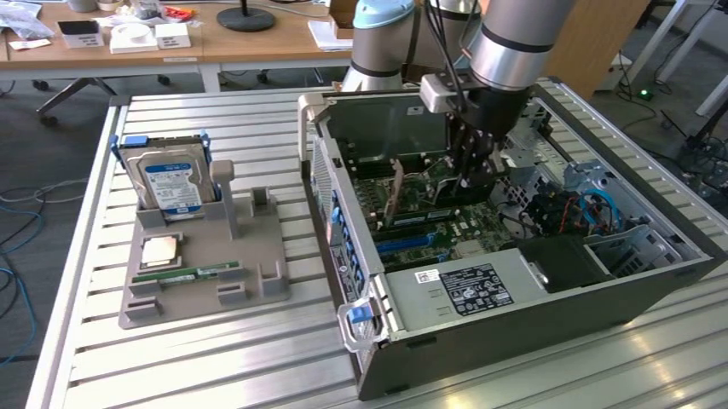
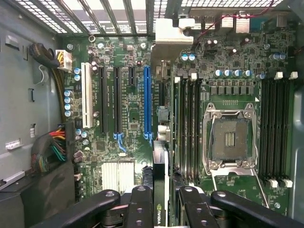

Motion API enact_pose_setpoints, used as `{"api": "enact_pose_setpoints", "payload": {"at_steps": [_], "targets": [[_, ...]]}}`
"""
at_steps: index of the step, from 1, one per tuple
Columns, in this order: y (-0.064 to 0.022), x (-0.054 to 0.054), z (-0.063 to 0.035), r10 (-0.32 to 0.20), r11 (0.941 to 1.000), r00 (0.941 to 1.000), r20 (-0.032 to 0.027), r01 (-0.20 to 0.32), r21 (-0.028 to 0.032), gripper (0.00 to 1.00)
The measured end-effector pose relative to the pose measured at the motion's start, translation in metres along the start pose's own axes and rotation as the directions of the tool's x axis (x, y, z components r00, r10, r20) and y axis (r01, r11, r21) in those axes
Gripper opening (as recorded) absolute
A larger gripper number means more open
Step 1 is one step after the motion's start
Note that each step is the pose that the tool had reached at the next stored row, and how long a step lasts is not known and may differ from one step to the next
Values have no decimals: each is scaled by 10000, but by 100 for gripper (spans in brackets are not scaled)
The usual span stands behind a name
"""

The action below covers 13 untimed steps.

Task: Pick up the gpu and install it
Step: 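Insert the gpu into the slot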

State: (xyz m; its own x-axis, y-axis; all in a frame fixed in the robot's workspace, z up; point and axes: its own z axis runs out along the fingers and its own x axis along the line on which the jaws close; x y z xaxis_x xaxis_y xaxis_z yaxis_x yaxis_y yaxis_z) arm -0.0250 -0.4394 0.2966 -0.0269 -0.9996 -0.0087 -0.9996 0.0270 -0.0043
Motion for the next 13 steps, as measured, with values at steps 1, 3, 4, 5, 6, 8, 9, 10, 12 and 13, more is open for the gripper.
{"api": "enact_pose_setpoints", "payload": {"at_steps": [1, 3, 4, 5, 6, 8, 9, 10, 12, 13], "targets": [[1, 0, 2, -7, 10000, 10000, 0, 7, 0, 26], [5, 0, 5, -16, 10000, 10000, 0, 16, 0, 26], [7, 0, 7, -19, 10000, 10000, 1, 19, 1, 26], [11, 0, 8, -21, 10000, 10000, 1, 21, 0, 26], [14, 0, 10, -25, 10000, 10000, 2, 25, 1, 26], [28, 1, 27, -29, 10000, 10000, 4, 29, 11, 26], [37, 1, 37, -29, 10000, 10000, 2, 29, 17, 26], [43, 1, 46, -32, 10000, 10000, 3, 32, 23, 26], [53, 2, 63, -38, 10000, 10000, 2, 38, 29, 26], [57, 2, 71, -44, 10000, 10000, 3, 44, 32, 26]]}}
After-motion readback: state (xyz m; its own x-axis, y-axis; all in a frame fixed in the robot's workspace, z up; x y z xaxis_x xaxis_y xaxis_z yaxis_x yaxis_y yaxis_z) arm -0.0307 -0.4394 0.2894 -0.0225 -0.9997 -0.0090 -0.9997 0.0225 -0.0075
